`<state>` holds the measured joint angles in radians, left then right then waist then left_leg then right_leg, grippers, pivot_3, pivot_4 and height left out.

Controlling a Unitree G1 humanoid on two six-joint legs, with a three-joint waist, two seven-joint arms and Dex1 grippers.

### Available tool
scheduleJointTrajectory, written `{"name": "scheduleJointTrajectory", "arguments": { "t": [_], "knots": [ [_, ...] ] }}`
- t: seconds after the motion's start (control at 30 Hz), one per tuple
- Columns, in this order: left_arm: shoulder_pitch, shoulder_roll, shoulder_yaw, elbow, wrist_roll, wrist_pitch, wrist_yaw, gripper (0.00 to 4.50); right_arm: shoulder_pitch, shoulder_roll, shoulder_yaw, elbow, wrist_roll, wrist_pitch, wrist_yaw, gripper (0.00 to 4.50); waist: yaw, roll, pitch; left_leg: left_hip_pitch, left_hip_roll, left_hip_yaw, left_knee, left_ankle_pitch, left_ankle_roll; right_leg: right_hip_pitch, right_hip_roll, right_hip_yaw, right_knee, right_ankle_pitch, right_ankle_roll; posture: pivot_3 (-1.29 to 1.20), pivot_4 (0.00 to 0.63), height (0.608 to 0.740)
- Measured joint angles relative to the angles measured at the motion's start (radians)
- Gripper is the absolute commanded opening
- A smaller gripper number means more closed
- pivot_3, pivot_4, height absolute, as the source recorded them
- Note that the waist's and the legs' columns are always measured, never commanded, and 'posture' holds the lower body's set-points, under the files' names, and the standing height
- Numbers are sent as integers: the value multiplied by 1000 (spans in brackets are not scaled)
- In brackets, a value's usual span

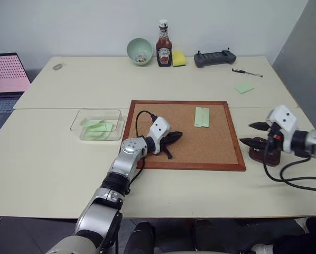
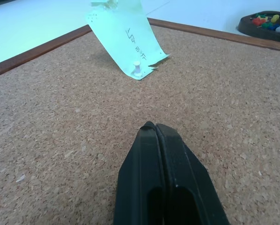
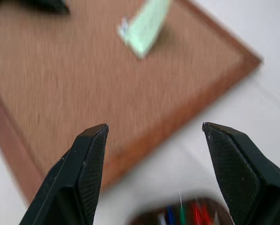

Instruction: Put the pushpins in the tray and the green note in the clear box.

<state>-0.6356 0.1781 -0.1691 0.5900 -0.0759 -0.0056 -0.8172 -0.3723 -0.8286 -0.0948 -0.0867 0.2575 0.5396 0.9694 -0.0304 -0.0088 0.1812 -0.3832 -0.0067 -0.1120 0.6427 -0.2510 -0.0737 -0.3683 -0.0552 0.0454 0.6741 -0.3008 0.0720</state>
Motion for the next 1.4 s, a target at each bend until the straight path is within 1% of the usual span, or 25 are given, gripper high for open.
{"name": "scheduleJointTrajectory", "arguments": {
  "t": [0.1, 0.23, 0.3, 0.47, 0.57, 0.73, 0.77, 0.8, 0.87, 1.0, 1.03, 1.1, 1.13, 1.17, 1.27, 1.4],
  "knots": [
    [-1, -2, 3, -1, -1, 5, -1, 0, -65, 111, 72, 3, 0, 1, -38, 3410, 0, 0, 0, 0, 0, -1, 0, 0, 0, 0, 0, 0, 0, 0, 0, 0, 150, 740],
    [-2, -2, 5, -6, -1, 15, -2, 0, -135, 220, 157, 54, -13, -8, -71, 3410, 0, 0, 0, -1, 0, -1, 0, 0, 0, -1, 0, 0, 0, 0, 0, 0, 150, 740],
    [-2, -3, 5, -8, -1, 17, -1, 0, -158, 248, 182, 81, -26, -20, -85, 3410, 1, 0, 0, -1, -1, -1, 0, 0, 0, -1, 0, -1, 1, 0, 0, 0, 150, 740],
    [1, 3, 5, -12, 2, 21, -1, 0, -275, 327, 243, 304, -107, -107, -126, 3410, -3, 0, 0, 0, 0, -1, 0, 0, 0, -2, 0, 0, 2, 0, -1, 0, 150, 740],
    [3, 3, 4, -21, 3, 22, 0, 0, -331, 348, 258, 424, -140, -161, -133, 3410, -2, 0, 0, -1, 0, -1, 0, 0, 0, -2, 0, 0, 2, 0, -1, 0, 150, 740],
    [6, 4, 1, -24, 4, 23, 1, 0, -390, 376, 259, 536, -167, -217, -136, 3410, -4, 0, 0, -1, 0, -1, -1, 0, 0, -3, 0, 0, 3, 0, -1, 0, 150, 740],
    [6, 4, 1, -25, 4, 23, 1, 0, -396, 381, 259, 555, -168, -226, -138, 3045, -4, 0, 0, -1, 0, -1, 0, 0, 0, -3, 0, 0, 3, 0, -1, 0, 150, 740],
    [6, 4, 1, -26, 4, 23, 1, 0, -401, 388, 259, 576, -172, -235, -142, 2958, -3, 0, 0, -1, 0, 0, 0, 0, 0, -3, 0, 0, 3, 0, -1, 0, 150, 740],
    [6, 4, 1, -26, 5, 23, 1, 0, -410, 399, 260, 619, -189, -256, -147, 2460, -4, 0, 0, -1, 0, 0, 0, 0, 0, -3, 0, 0, 3, 0, -1, 0, 150, 740],
    [7, 5, 1, -27, 5, 24, 1, 0, -430, 408, 273, 685, -217, -297, -164, 1690, -4, 0, 0, -1, 0, 0, 0, 0, 0, -3, 0, 0, 3, 0, -1, 0, 150, 740],
    [7, 4, 1, -27, 5, 24, 1, 0, -434, 409, 275, 696, -229, -308, -165, 1423, -4, 0, 0, -1, 0, 0, 0, 0, 0, -3, 0, 0, 3, 0, -1, 0, 150, 740],
    [7, 5, 1, -28, 5, 24, 2, 0, -437, 409, 275, 713, -238, -322, -165, 1101, -4, 0, 0, -1, 0, 0, 0, 0, 0, -3, 0, 0, 3, 0, -1, 0, 150, 740],
    [7, 5, 1, -28, 5, 24, 2, 0, -438, 409, 275, 721, -241, -330, -164, 836, -4, 0, 0, -1, 0, 0, 0, 0, 0, -3, 0, 0, 3, 0, -1, 0, 150, 740],
    [8, 5, 1, -28, 5, 24, 2, 0, -438, 411, 276, 722, -243, -335, -163, 683, -4, 0, 0, -1, 0, 0, 0, 0, 0, -3, 0, 0, 4, 0, -1, 0, 150, 740],
    [8, 5, 1, -29, 5, 25, 2, 0, -438, 416, 280, 723, -246, -342, -155, 44, -5, 0, 0, -1, 0, 0, 0, 0, 0, -3, 0, 0, 4, 0, -1, 0, 150, 740],
    [9, 5, 1, -30, 5, 25, 2, 0, -439, 416, 281, 723, -253, -348, -143, 4, -5, 0, 0, -1, 0, 0, 0, 0, 0, -4, 0, 0, 4, 0, -1, 0, 150, 740]
  ]
}}
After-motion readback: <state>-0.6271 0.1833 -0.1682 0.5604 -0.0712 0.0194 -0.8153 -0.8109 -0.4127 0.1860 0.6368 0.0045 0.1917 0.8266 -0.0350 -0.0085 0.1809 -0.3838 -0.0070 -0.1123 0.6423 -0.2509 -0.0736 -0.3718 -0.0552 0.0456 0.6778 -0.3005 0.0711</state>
